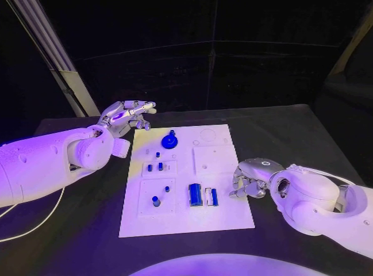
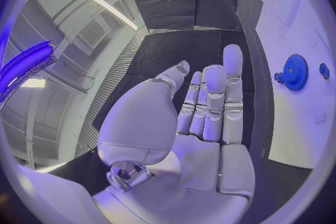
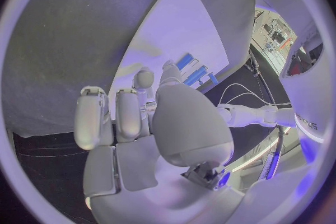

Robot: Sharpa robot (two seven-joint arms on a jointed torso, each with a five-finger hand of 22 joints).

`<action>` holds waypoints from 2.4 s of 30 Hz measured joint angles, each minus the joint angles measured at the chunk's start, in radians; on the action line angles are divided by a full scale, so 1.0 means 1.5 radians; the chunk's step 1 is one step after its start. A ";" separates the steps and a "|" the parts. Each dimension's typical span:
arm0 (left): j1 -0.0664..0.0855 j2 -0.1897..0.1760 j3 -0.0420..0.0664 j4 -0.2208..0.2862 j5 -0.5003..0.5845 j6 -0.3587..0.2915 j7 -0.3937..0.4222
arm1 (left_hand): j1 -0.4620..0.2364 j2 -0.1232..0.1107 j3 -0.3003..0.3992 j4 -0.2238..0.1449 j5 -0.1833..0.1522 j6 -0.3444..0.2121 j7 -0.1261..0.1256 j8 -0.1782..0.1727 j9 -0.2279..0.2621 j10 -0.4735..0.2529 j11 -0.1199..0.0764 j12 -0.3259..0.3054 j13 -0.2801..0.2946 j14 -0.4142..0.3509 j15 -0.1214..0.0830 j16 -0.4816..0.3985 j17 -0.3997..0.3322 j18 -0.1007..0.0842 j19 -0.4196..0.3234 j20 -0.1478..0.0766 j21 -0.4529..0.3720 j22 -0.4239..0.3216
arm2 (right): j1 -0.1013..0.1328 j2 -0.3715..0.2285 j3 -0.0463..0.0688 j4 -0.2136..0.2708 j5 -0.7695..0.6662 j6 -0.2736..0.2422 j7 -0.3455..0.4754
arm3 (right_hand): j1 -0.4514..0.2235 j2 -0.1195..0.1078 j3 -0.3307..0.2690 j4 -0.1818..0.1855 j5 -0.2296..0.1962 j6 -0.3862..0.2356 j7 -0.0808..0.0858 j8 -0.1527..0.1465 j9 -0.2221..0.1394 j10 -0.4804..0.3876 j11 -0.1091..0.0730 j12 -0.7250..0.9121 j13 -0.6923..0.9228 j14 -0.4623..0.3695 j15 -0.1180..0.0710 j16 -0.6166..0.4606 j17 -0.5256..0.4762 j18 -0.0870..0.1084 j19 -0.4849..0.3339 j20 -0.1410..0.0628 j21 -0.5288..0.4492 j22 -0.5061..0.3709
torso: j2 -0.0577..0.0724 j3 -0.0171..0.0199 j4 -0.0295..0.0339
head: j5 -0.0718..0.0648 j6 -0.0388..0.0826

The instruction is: Assemble the parts on the task board

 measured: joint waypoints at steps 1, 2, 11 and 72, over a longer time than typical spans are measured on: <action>0.000 0.000 0.000 0.000 0.000 0.000 0.000 | 0.000 0.000 0.000 0.000 0.000 0.000 0.000 0.000 0.000 0.000 0.000 0.000 0.000 0.000 0.000 0.000 0.000 0.000 0.000 0.000 0.000 0.000 | 0.000 -0.001 0.000 0.001 0.000 -0.002 0.000 | 0.001 0.001 0.000 0.000 0.001 0.000 0.000 0.000 0.000 0.000 0.000 0.001 0.000 0.000 0.000 0.000 0.000 0.000 0.000 0.000 0.000 0.000 | 0.000 0.0000 0.0000 | 0.000 0.000; 0.000 0.000 0.000 0.000 0.000 0.000 0.000 | 0.000 0.000 0.000 0.000 0.000 0.000 0.000 0.000 0.000 0.000 0.000 0.000 0.000 0.000 0.000 0.000 0.000 0.000 0.000 0.000 0.000 0.000 | 0.000 -0.001 0.000 0.003 0.001 -0.006 0.000 | 0.001 0.001 0.000 0.000 0.003 0.000 0.000 0.000 0.000 0.000 0.000 0.002 0.001 0.000 0.000 0.000 0.001 0.000 0.000 0.000 0.000 0.001 | 0.000 0.0000 0.0000 | 0.000 0.000; -0.002 0.000 0.000 0.000 0.000 0.000 -0.001 | 0.000 0.000 0.000 0.000 0.000 0.000 0.000 0.000 0.000 0.000 0.000 0.000 0.000 0.000 0.000 0.000 0.000 0.000 0.000 0.000 0.000 0.000 | 0.000 0.001 0.000 0.019 0.024 -0.052 0.000 | 0.001 0.001 0.000 0.000 0.003 0.000 0.000 0.000 0.001 0.000 0.000 0.005 0.004 0.000 0.000 0.000 0.005 0.000 0.002 -0.002 0.000 0.001 | -0.001 0.0001 0.0004 | 0.000 0.002; -0.003 -0.002 0.000 0.005 0.000 0.001 -0.002 | 0.000 0.000 0.000 0.000 0.000 0.000 0.000 0.000 0.000 0.000 0.000 0.000 0.000 0.000 0.000 0.000 0.000 0.000 0.000 0.000 0.000 0.000 | -0.006 0.095 -0.006 -0.040 0.037 -0.012 -0.016 | 0.035 0.038 0.012 -0.033 -0.073 0.025 -0.011 0.033 0.029 0.015 -0.015 0.035 0.029 0.000 -0.010 0.005 0.012 0.000 0.005 -0.010 0.000 0.001 | 0.000 -0.0004 0.0008 | 0.003 0.001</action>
